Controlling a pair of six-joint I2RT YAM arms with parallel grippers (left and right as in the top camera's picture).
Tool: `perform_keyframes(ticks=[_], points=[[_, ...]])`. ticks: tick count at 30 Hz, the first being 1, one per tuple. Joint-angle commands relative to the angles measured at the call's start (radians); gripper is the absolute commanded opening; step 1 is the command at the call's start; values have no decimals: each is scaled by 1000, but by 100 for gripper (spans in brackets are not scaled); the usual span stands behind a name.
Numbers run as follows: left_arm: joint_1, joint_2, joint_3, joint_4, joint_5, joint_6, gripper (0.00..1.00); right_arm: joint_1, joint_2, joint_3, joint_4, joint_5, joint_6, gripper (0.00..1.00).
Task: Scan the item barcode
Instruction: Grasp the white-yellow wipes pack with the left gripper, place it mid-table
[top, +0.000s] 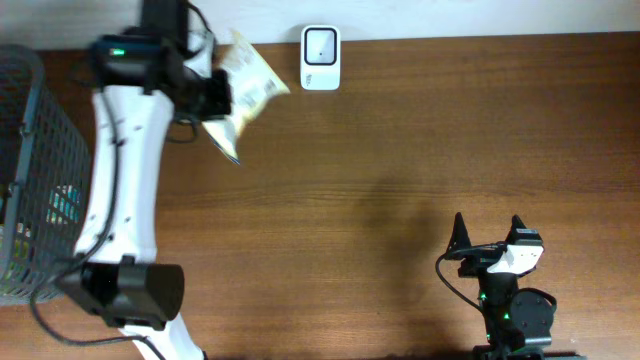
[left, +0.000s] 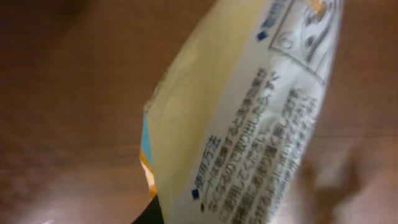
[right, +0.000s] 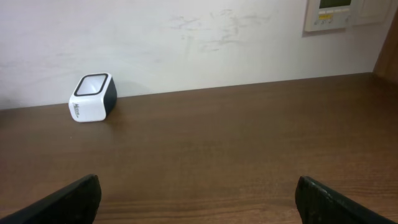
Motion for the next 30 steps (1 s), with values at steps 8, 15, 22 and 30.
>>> perform_keyframes(ticks=[8, 15, 22, 30], points=[[-194, 35, -420, 217, 179, -87, 19, -6, -7, -8, -1, 11, 1, 99], [-212, 35, -423, 241, 145, -93, 62, -6, -7, -8, -1, 11, 1, 99], [-156, 32, -75, -21, -173, -92, 80, -6, -7, -8, -1, 11, 1, 99], [420, 17, 668, -294, -291, -150, 81, -6, -7, -8, -1, 11, 1, 99]])
